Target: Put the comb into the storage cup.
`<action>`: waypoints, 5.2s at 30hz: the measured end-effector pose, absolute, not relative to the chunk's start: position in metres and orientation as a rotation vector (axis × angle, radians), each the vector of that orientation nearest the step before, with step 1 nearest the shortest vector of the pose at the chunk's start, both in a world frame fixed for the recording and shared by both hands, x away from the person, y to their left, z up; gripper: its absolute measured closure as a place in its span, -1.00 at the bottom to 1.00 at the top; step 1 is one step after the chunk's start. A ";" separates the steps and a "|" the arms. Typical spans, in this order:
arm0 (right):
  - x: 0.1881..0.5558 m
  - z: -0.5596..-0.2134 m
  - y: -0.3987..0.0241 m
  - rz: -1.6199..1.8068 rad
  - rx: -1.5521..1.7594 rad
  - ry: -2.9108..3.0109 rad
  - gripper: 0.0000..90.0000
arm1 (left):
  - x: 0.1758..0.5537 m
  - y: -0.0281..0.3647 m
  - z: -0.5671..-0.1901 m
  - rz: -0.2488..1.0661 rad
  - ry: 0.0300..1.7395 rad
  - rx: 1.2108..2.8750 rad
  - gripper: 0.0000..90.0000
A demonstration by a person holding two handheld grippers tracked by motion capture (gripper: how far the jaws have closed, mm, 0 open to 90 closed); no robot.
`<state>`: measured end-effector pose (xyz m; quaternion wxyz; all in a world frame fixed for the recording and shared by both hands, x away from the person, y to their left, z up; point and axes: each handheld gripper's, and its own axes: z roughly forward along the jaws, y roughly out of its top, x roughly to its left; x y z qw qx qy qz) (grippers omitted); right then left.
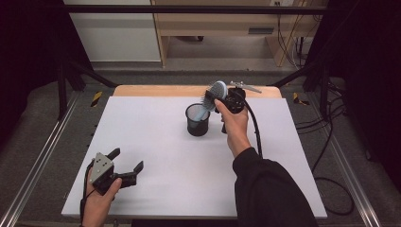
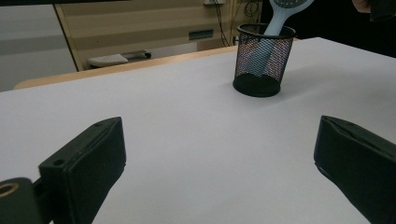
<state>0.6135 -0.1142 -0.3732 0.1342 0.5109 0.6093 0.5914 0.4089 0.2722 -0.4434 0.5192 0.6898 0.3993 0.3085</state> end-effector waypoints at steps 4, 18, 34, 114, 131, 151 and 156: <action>0.615 -0.376 -0.114 1.709 1.481 1.766 0.12 | 0.409 0.272 -0.443 0.739 0.958 1.654 -0.95; 0.616 -0.381 -0.114 1.710 1.500 1.766 0.12 | 0.409 0.272 -0.443 0.739 0.957 1.655 -0.95; 0.617 -0.386 -0.113 1.726 1.527 1.764 0.11 | 0.409 0.272 -0.443 0.738 0.955 1.657 -0.95; 0.612 -0.383 -0.115 1.547 1.463 1.872 -0.75 | 0.410 0.270 -0.445 0.730 0.950 1.674 -0.95; 0.600 -0.375 -0.118 1.481 1.368 1.913 -0.82 | 0.410 0.271 -0.444 0.742 0.960 1.664 -0.95; 0.585 -0.365 -0.139 1.472 1.287 1.925 -0.84 | 0.409 0.271 -0.444 0.745 0.963 1.664 -0.95; 0.585 -0.365 -0.137 1.470 1.282 1.931 -0.84 | 0.409 0.271 -0.444 0.745 0.966 1.660 -0.95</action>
